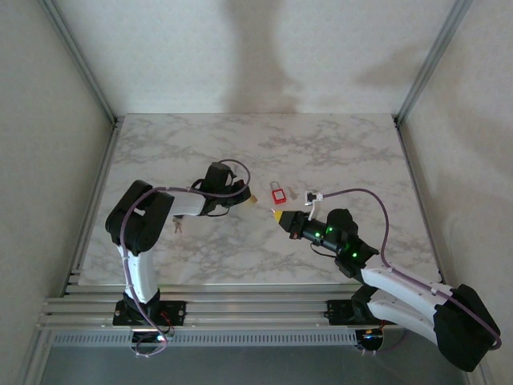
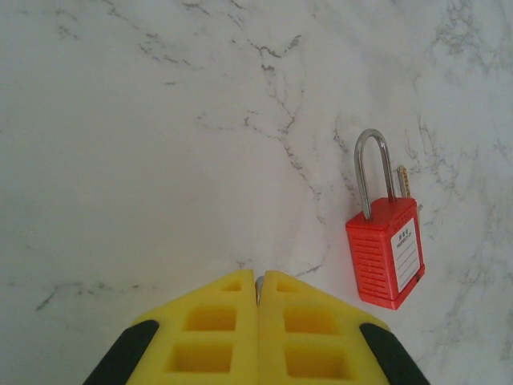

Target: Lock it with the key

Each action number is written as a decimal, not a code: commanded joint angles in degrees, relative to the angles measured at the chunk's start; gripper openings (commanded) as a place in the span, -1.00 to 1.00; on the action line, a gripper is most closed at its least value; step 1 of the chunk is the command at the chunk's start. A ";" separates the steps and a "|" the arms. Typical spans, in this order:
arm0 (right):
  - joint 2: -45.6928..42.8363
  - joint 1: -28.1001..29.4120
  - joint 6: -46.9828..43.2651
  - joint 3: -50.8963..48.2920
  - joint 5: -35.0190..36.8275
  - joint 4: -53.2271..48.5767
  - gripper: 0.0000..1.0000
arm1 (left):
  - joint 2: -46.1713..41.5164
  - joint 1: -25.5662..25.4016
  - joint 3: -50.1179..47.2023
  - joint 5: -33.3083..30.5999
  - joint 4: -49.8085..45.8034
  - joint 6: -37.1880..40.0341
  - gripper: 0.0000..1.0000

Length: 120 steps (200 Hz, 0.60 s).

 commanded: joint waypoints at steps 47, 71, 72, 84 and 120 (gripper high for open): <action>0.62 -0.31 0.36 -0.11 -1.07 2.44 -1.00 | 2.21 0.62 2.30 -2.21 -7.25 3.45 -0.99; 0.79 -0.32 0.30 -0.08 -1.11 2.52 -1.00 | 2.33 0.56 2.76 -2.70 -8.06 3.80 -0.92; 0.79 -0.32 0.29 -0.12 -1.11 2.51 -1.00 | 2.33 0.61 2.80 -2.74 -8.12 3.81 -0.92; 0.82 -0.32 0.33 -0.04 -1.20 2.51 -1.00 | 2.42 0.58 3.01 -2.89 -8.49 3.94 -0.89; 0.93 -0.32 0.33 -0.01 -1.30 2.60 -1.00 | 2.33 0.59 3.35 -3.09 -9.05 4.35 -0.81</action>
